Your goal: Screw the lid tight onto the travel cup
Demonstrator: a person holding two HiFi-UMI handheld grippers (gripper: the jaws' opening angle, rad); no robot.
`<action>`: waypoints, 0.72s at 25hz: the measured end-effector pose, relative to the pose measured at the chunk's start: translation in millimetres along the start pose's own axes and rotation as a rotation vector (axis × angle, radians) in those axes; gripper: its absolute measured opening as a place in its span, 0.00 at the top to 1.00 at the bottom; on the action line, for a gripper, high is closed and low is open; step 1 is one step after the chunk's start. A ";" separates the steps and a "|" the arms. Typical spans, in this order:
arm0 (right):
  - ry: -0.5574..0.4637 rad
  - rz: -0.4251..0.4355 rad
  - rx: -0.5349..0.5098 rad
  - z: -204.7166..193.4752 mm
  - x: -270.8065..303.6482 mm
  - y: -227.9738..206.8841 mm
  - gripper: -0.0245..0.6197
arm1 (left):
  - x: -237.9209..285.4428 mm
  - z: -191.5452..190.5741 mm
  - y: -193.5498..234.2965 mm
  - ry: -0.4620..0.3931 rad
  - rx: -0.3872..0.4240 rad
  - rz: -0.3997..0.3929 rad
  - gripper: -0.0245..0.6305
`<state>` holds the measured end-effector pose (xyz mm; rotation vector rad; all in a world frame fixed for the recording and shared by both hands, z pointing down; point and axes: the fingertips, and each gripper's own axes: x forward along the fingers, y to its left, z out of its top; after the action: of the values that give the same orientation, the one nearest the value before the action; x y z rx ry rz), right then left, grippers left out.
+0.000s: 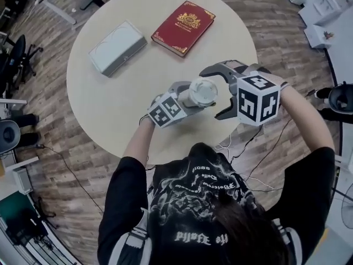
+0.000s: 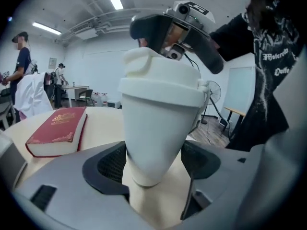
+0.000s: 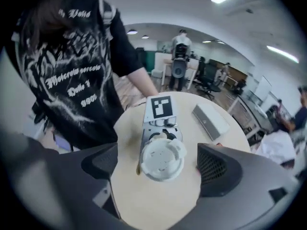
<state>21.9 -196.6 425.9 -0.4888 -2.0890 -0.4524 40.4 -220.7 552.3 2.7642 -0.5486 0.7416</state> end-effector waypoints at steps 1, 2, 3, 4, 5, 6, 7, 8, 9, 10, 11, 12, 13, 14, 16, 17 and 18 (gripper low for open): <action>0.046 0.026 -0.103 -4.7 3.2 0.4 0.16 | -0.4 -1.1 0.6 0.023 0.037 -0.018 0.38; 0.098 0.044 -0.212 -11.2 6.4 -0.1 0.16 | -0.4 -2.1 0.6 0.047 0.075 -0.037 0.39; 0.149 0.060 -0.322 -18.0 9.4 -1.3 0.16 | -0.2 -3.0 0.3 0.071 0.107 -0.056 0.40; 0.194 0.076 -0.434 -23.5 12.3 -2.9 0.16 | -0.1 -3.8 0.4 0.093 0.131 -0.073 0.41; 0.232 0.091 -0.549 -27.3 15.3 -4.6 0.16 | -0.3 -4.4 0.9 0.109 0.143 -0.087 0.41; 0.261 0.109 -0.664 -29.6 18.5 -5.8 0.16 | -0.6 -4.5 1.4 0.117 0.147 -0.098 0.41; 0.282 0.130 -0.771 -31.1 21.8 -5.9 0.16 | -0.8 -4.1 1.8 0.116 0.146 -0.104 0.41; 0.294 0.152 -0.862 -32.1 24.9 -5.1 0.16 | -0.7 -3.6 2.2 0.112 0.142 -0.106 0.41; 0.297 0.175 -0.934 -32.6 27.8 -3.2 0.16 | -0.2 -2.9 2.7 0.105 0.137 -0.104 0.41; 0.293 0.198 -0.990 -33.1 30.7 -1.0 0.17 | 0.7 -2.0 3.3 0.095 0.132 -0.101 0.41; 0.289 0.219 -1.035 -34.2 33.6 1.0 0.17 | 2.2 -0.7 4.2 0.085 0.128 -0.096 0.41; 0.289 0.240 -1.073 -36.9 36.6 2.5 0.18 | 4.0 0.8 5.1 0.073 0.123 -0.091 0.41; 0.296 0.265 -1.104 -41.2 39.3 3.9 0.20 | 6.2 2.0 5.6 0.061 0.118 -0.087 0.41; 0.310 0.296 -1.123 -46.5 41.2 5.8 0.20 | 8.3 2.7 5.7 0.051 0.111 -0.085 0.41; 0.333 0.351 -1.117 -54.4 42.8 10.0 0.31 | 11.5 1.9 5.3 0.040 0.099 -0.084 0.41; 0.332 0.364 -1.095 -55.1 43.2 11.6 0.31 | 12.9 0.9 5.0 0.038 0.095 -0.084 0.41; 0.324 0.367 -1.067 -54.6 43.5 12.6 0.31 | 14.6 0.2 4.9 0.035 0.093 -0.081 0.41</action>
<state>44.6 -205.4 492.5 -1.2749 -1.2630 -1.3168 50.2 -229.5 560.3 2.8333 -0.4027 0.8150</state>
